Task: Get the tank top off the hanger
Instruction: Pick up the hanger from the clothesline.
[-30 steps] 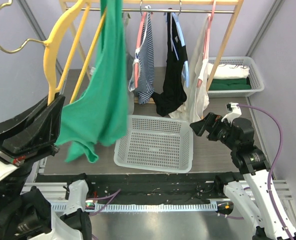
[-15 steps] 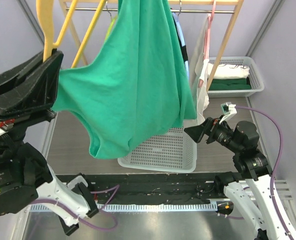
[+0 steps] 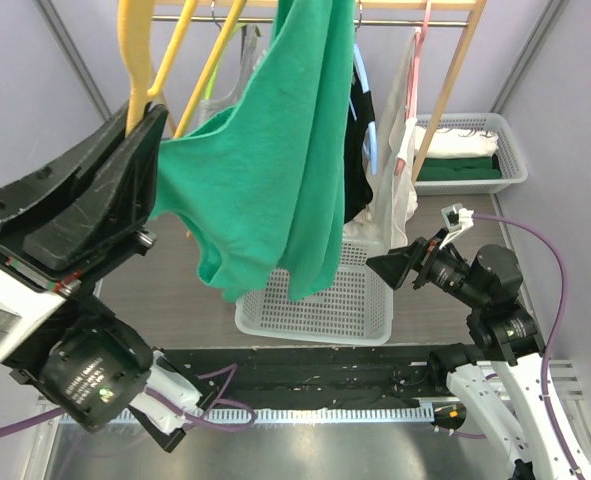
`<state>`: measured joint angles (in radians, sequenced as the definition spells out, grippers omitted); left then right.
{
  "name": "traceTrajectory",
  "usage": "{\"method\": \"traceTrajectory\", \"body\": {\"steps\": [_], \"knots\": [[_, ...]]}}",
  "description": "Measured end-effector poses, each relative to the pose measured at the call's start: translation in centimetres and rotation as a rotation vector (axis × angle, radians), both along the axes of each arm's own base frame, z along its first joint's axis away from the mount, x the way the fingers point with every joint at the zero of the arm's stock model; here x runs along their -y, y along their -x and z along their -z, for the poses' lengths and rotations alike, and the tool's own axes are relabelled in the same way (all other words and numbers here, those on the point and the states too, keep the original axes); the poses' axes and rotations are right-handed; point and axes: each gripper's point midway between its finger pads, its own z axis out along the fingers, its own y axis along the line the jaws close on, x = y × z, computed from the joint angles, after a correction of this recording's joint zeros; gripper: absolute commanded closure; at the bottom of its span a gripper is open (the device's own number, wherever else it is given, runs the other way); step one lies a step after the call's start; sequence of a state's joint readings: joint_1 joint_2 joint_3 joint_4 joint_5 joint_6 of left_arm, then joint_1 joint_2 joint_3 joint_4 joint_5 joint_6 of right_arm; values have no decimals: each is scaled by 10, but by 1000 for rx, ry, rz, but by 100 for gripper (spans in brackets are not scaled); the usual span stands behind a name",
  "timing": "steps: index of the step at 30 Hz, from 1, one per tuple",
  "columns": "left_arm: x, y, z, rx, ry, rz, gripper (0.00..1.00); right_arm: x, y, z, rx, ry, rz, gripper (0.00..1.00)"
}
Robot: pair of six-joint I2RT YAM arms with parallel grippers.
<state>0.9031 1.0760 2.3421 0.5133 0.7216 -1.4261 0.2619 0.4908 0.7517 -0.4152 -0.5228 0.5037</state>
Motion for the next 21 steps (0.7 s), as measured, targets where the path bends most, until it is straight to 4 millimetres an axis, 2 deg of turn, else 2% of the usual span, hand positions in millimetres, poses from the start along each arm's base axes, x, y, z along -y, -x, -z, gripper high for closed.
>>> {"method": "traceTrajectory", "body": {"steps": [6, 11, 15, 21], "knots": [[26, 20, -9, 89, -11, 13, 100, 0, 0, -1, 3, -1, 0, 5], [34, 30, -16, 157, 6, 18, 100, -1, 0, 3, -4, 1, -5, 5], [35, 21, -18, 159, 22, 4, 99, -1, 1, 3, -3, 1, -5, 5], [25, -9, -16, 129, 29, -53, 100, 0, 2, 2, 6, 0, -3, 5]]}}
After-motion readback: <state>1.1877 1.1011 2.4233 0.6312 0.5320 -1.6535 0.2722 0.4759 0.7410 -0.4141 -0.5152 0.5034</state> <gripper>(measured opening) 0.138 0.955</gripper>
